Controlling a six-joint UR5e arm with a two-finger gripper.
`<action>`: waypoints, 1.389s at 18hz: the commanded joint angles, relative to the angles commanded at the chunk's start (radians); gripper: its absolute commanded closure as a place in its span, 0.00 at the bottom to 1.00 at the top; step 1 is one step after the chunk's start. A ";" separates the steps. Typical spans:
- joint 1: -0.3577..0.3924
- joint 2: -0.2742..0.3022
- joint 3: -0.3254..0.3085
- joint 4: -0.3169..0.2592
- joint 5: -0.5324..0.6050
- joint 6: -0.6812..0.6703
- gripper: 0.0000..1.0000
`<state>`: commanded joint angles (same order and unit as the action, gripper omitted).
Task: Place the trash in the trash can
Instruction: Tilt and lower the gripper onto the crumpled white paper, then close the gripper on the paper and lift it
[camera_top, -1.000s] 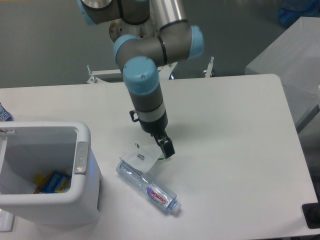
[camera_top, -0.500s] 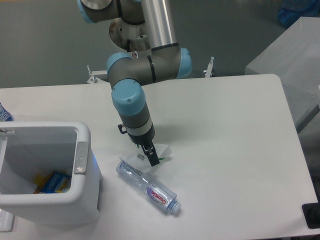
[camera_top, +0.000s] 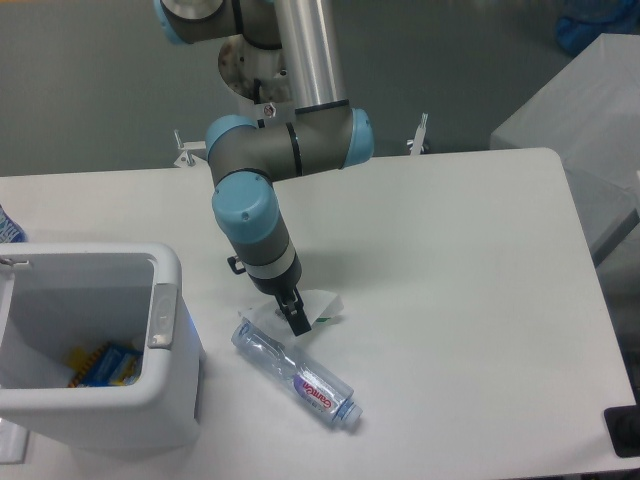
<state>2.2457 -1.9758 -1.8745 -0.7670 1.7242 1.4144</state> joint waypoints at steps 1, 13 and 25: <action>0.000 0.002 0.000 0.000 0.000 -0.009 0.52; 0.009 0.031 0.002 -0.012 -0.012 -0.015 0.99; 0.192 0.296 0.126 -0.156 -0.405 -0.190 0.98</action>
<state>2.4375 -1.6798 -1.7489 -0.9235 1.3194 1.2246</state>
